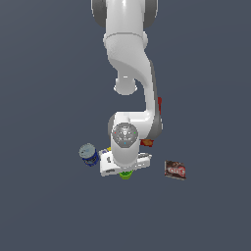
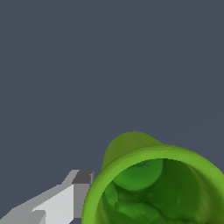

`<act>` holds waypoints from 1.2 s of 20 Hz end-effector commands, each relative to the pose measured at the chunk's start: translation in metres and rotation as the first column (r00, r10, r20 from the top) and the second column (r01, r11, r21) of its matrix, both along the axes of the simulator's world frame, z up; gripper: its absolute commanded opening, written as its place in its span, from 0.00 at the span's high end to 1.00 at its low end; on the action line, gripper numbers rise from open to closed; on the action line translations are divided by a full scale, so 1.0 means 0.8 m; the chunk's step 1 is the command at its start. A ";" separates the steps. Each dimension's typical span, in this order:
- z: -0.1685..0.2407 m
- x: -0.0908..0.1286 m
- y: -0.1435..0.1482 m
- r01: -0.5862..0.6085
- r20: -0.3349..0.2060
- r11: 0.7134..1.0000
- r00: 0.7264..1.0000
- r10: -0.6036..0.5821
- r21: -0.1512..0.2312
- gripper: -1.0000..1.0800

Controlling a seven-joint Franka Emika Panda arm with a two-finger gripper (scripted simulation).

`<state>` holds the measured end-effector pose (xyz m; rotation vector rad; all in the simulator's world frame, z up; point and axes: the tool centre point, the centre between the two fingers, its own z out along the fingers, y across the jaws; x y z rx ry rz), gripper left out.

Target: Pick up a designated object from a clutter of objects.

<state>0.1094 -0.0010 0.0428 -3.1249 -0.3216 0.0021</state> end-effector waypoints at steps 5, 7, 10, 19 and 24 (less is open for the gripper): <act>0.000 0.001 0.000 0.000 0.001 1.000 1.000 0.000 0.000 1.00; 0.000 0.001 0.000 0.000 0.001 1.000 1.000 0.000 0.000 1.00; 0.000 0.000 0.000 0.000 0.001 1.000 1.000 0.000 0.000 1.00; 0.031 -0.001 0.004 0.000 0.001 1.000 1.000 0.000 0.000 1.00; 0.076 -0.003 0.011 0.000 0.001 1.000 1.000 0.000 0.000 1.00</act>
